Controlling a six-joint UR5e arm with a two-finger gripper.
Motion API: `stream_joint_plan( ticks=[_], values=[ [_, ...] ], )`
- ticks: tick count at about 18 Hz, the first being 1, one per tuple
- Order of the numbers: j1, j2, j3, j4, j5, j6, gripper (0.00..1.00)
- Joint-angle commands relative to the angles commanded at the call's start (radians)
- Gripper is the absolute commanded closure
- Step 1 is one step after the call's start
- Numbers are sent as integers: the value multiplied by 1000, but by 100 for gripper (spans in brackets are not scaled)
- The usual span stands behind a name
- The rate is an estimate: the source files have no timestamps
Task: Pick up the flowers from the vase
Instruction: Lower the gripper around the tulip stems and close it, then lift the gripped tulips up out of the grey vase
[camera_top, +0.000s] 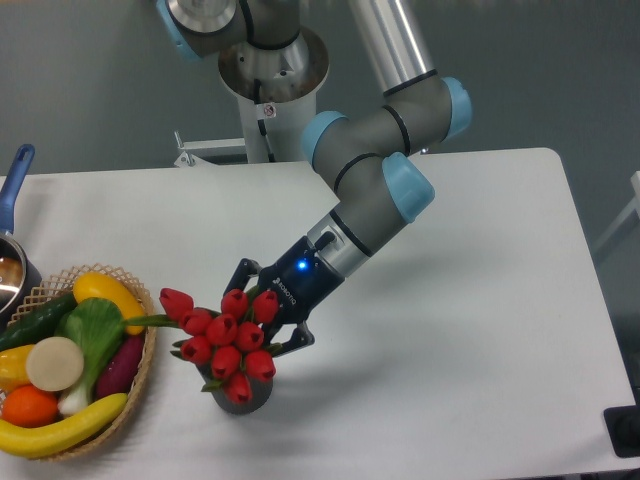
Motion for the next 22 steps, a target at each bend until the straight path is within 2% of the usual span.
stream_joint_plan(
  ticks=[4,8,13,22],
  values=[
    [5,5,2,0,-3,-32,57],
    [9,58,2,0,-3,-103,57],
    [11,92,9,0,-3,-170,57],
    [25,127,40,0,-28,-186,57]
  ],
)
